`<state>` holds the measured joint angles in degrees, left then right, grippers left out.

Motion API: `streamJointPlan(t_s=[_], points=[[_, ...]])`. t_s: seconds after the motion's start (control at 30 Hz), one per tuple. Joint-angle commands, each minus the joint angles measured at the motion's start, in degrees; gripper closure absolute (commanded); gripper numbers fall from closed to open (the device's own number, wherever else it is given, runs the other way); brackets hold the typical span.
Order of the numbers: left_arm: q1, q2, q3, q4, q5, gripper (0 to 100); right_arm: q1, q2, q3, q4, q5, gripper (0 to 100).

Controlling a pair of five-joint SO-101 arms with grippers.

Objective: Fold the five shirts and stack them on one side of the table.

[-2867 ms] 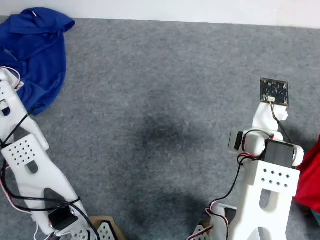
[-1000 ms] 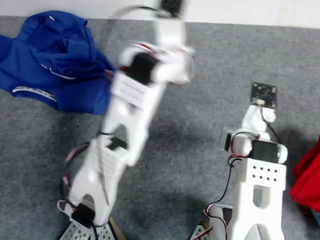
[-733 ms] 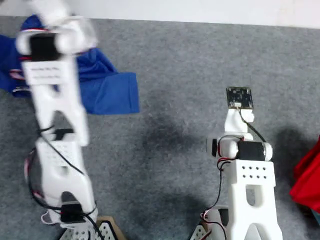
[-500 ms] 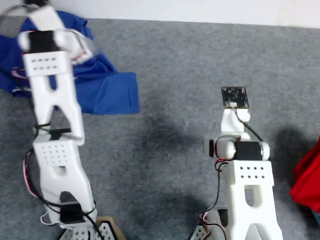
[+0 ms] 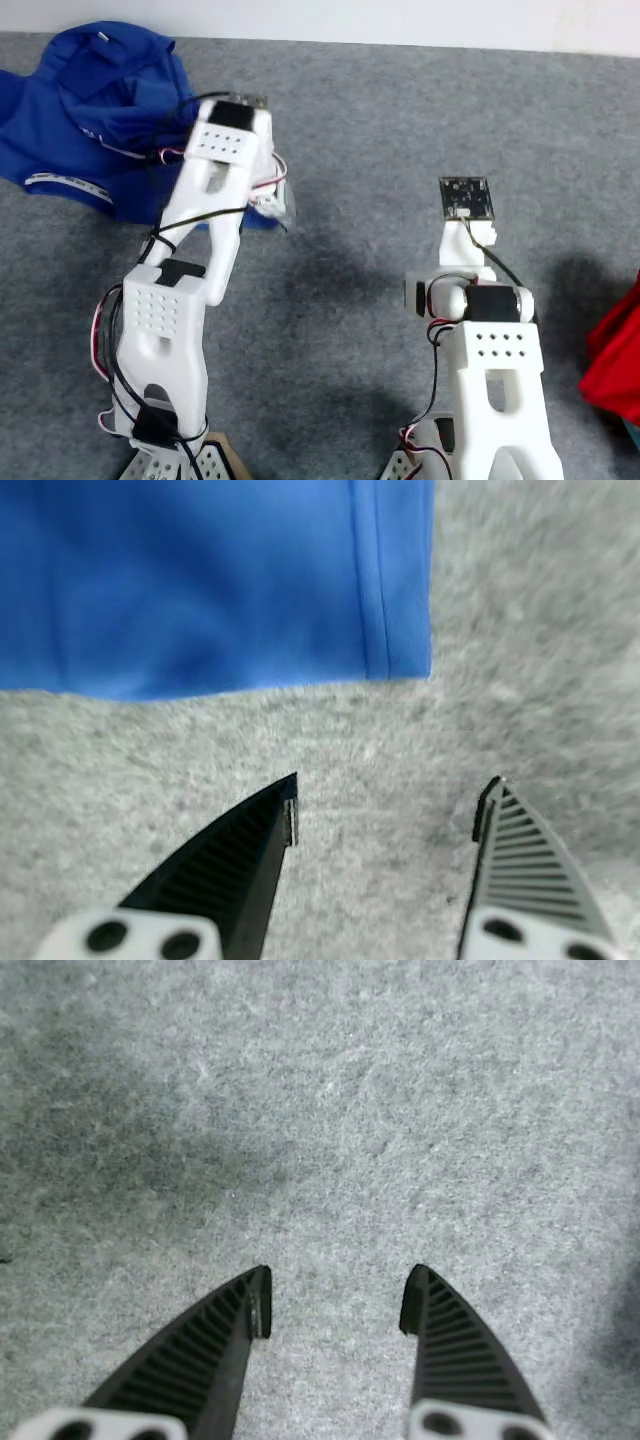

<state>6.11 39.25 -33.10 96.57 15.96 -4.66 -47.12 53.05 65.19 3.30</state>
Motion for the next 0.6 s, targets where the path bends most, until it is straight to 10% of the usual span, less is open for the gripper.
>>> streamJointPlan(t_s=[0.0, 0.57], points=[[0.7, -2.8, 5.4, -7.2, -0.6, 71, -0.3, 0.1, -0.3, -1.1, 0.8, 78.2], [0.6, -2.8, 11.6, -21.4, -0.5, 73, -0.5, 0.1, -0.2, -1.2, 0.4, 78.2]])
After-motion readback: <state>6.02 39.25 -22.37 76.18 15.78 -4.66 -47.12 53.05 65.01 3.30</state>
